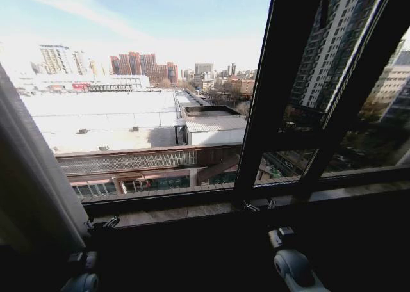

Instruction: Open the curtains by pulling them apart, changing their state from closed to fully open.

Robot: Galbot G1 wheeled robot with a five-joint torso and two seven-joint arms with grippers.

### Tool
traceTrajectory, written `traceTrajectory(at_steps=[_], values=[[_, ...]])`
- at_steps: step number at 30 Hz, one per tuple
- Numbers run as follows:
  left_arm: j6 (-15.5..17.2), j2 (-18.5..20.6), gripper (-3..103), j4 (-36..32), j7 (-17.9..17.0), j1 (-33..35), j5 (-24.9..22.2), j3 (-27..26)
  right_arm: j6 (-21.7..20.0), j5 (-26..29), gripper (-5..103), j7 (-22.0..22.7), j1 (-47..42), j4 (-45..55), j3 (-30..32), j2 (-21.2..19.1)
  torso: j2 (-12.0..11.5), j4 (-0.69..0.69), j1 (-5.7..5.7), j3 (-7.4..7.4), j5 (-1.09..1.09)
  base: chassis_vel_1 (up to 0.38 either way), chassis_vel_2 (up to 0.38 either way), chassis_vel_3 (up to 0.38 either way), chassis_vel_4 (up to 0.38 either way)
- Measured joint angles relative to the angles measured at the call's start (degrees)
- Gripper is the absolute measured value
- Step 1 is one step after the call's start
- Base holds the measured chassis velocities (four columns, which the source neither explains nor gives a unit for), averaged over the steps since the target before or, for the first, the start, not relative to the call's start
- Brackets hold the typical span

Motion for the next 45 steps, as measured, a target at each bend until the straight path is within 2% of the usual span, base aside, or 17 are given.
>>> traceTrajectory(at_steps=[12, 21, 45], values=[[0.06, 0.02, 100, 0.0, -0.09, -0.02, 0.0, -0.03, 0.0, 0.0, 100, 0.0, 0.0, 0.0, 0.0, 0.0, 0.0, 0.01, 0.0, 0.0, -0.01, -0.003, -0.003, 0.006, 0.004], [0.1, 0.03, 100, 0.01, -0.11, -0.04, 0.0, -0.03, 0.0, 0.0, 100, 0.0, 0.0, 0.0, 0.0, 0.0, 0.0, 0.0, 0.0, 0.0, -0.01, -0.145, -0.142, 0.142, 0.149], [0.11, 0.03, 100, 0.05, -0.11, -0.06, -0.01, -0.01, 0.0, 0.0, 100, 0.0, 0.0, 0.0, 0.0, 0.0, 0.0, 0.01, 0.0, 0.0, 0.0, -0.336, -0.322, 0.321, 0.324]])
